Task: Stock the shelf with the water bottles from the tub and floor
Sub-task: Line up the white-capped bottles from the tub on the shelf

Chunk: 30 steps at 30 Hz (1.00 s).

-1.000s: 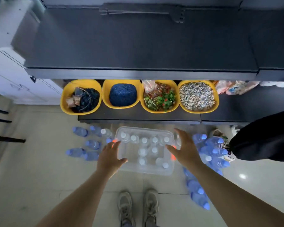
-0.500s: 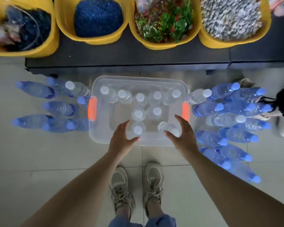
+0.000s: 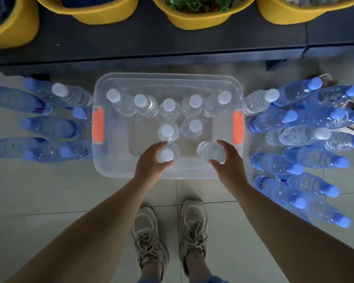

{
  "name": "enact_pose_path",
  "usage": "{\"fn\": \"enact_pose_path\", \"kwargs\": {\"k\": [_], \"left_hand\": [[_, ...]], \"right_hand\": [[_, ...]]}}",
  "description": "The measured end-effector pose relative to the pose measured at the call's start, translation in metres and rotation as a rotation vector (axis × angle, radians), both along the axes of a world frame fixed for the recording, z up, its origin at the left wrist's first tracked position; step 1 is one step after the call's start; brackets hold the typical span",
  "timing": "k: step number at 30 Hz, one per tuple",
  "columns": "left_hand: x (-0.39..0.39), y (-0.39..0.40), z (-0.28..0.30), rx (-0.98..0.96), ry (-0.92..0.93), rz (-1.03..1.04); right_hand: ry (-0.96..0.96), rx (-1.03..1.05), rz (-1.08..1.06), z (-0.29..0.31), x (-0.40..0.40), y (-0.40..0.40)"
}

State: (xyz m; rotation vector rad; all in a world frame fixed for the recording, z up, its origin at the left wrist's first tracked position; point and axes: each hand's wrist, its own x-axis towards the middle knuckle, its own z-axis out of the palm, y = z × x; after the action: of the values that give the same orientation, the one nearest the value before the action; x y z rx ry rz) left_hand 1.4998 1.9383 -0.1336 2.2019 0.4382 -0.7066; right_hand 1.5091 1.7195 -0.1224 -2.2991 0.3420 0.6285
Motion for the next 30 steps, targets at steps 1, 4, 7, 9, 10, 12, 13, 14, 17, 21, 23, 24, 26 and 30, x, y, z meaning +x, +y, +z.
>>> {"fn": "enact_pose_path", "kwargs": {"k": [1,4,7,9,10,12,13,14,17,21,23,24,26,30], "left_hand": [[0.001,0.0,-0.003,-0.002,-0.001,-0.001],[0.001,0.0,-0.008,-0.008,-0.024,0.011],[-0.002,-0.001,-0.012,-0.005,-0.075,0.005],[-0.004,-0.001,-0.014,-0.011,-0.099,-0.01],[-0.005,0.0,-0.014,-0.016,-0.109,-0.015],[-0.006,0.0,-0.015,-0.03,-0.12,-0.022],[-0.006,0.001,-0.014,-0.043,-0.12,-0.023],[-0.006,0.001,-0.013,-0.058,-0.119,-0.024],[-0.004,0.002,-0.005,-0.089,-0.129,-0.026],[-0.003,-0.001,0.028,-0.138,-0.182,0.017],[-0.004,-0.005,0.051,-0.173,-0.201,0.065],[-0.004,-0.008,0.064,-0.189,-0.205,0.09],[-0.004,-0.012,0.091,-0.216,-0.215,0.132],[0.006,-0.014,0.157,-0.237,-0.238,0.139]], "right_hand": [[0.002,0.001,0.006,-0.002,0.003,0.001],[0.023,0.043,0.023,-0.007,0.012,0.005],[0.036,0.086,0.022,-0.014,0.015,0.008],[0.036,0.111,0.004,-0.017,0.015,0.009],[0.033,0.12,-0.016,-0.017,0.015,0.009],[0.03,0.141,-0.075,-0.017,0.015,0.008],[0.029,0.16,-0.11,-0.015,0.016,0.007],[0.023,0.181,-0.144,-0.014,0.016,0.007],[-0.005,0.221,-0.197,-0.004,0.013,0.007],[-0.054,0.245,-0.2,0.027,0.012,0.006],[-0.076,0.244,-0.191,0.049,0.014,0.006],[-0.087,0.247,-0.192,0.062,0.015,0.006],[-0.1,0.256,-0.198,0.091,0.019,0.007],[-0.151,0.224,-0.169,0.159,0.032,0.007]]}}
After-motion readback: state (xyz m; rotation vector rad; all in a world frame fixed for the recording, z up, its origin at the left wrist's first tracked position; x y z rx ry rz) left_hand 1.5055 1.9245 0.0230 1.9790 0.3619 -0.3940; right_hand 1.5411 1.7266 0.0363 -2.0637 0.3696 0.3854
